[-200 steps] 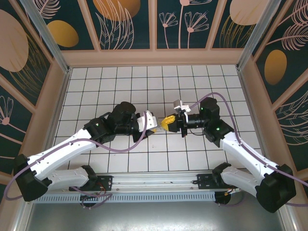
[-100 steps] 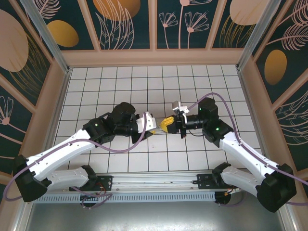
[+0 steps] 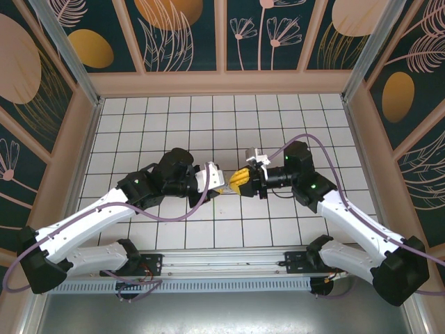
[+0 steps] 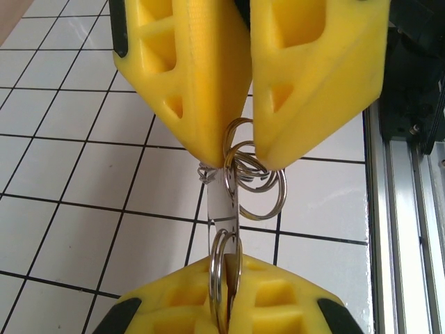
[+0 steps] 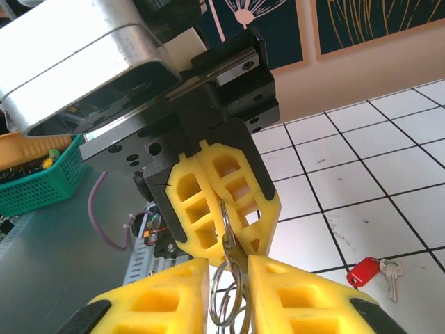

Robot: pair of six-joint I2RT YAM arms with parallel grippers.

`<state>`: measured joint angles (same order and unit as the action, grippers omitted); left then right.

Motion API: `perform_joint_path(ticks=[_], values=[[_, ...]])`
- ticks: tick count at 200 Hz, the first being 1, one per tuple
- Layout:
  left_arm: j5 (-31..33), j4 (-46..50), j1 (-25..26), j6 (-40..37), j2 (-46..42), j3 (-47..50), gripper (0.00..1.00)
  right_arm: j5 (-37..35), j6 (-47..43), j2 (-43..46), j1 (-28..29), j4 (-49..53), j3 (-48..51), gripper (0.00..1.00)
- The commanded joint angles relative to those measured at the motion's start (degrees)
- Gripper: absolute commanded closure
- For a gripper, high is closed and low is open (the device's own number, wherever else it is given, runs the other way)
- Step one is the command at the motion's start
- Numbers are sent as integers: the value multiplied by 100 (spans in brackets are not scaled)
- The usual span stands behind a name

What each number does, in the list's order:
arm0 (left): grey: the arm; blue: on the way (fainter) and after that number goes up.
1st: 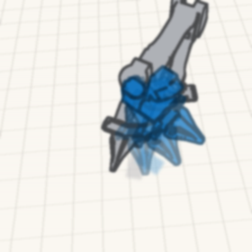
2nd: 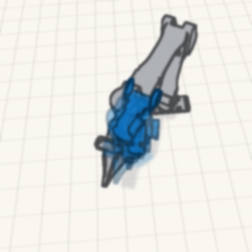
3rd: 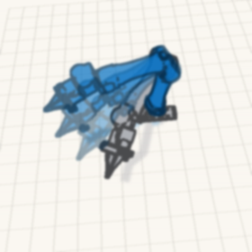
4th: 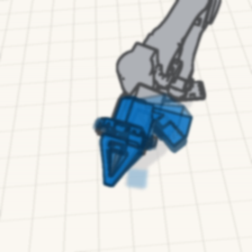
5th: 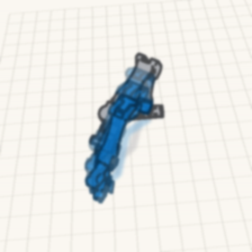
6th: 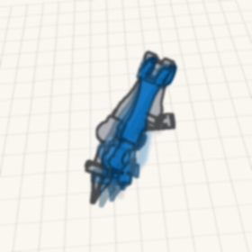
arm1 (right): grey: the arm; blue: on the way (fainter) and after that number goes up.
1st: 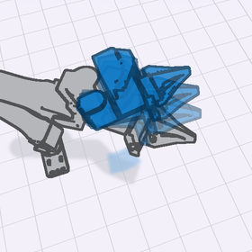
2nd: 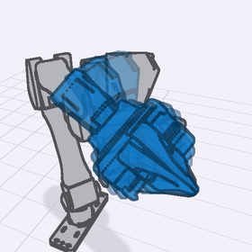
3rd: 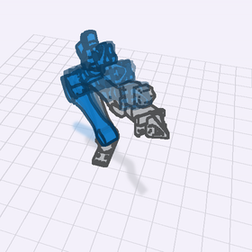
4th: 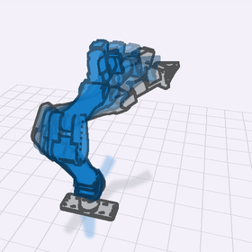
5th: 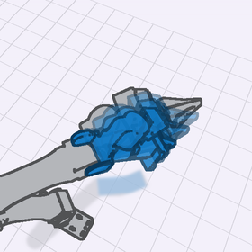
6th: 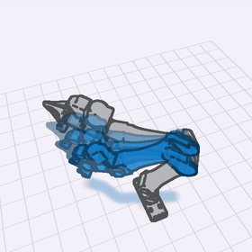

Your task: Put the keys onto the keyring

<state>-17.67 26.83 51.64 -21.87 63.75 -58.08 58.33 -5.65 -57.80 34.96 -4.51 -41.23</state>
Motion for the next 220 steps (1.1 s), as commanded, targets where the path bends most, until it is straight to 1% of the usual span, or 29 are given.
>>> perform_joint_path(ticks=[1, 18, 44, 75, 94, 122, 144, 178, 199, 220], values=[[18, -281, -44, -46, -117, -216, 100, -63, -77, -3, 72, 206, -192, 80], [18, -290, -40, -53, -117, -221, 100, -109, -108, -10, 73, 248, -197, 81], [36, -284, -46, -46, -117, -212, 100, -216, -147, -5, 89, 361, -241, 78], [121, -285, -40, -37, -117, -203, 100, -776, -60, 272, 116, 535, -422, 73], [176, -309, -43, -37, -121, -186, 100, -1012, 168, 531, 116, 607, -435, 72], [174, -329, -48, -37, -116, -177, 100, -830, 437, 622, 111, 674, -260, 74], [163, -337, -44, -37, -117, -177, 100, -775, 485, 360, 116, 770, -291, 75], [167, -336, -47, -28, -152, -173, 100, -827, 409, -47, 116, 983, -520, 74], [173, -345, -42, -41, -169, -151, 100, -840, 415, -19, 112, 969, -525, 71], [176, -354, -45, -46, -161, -151, 100, -849, 418, -28, 116, 965, -524, 71]])
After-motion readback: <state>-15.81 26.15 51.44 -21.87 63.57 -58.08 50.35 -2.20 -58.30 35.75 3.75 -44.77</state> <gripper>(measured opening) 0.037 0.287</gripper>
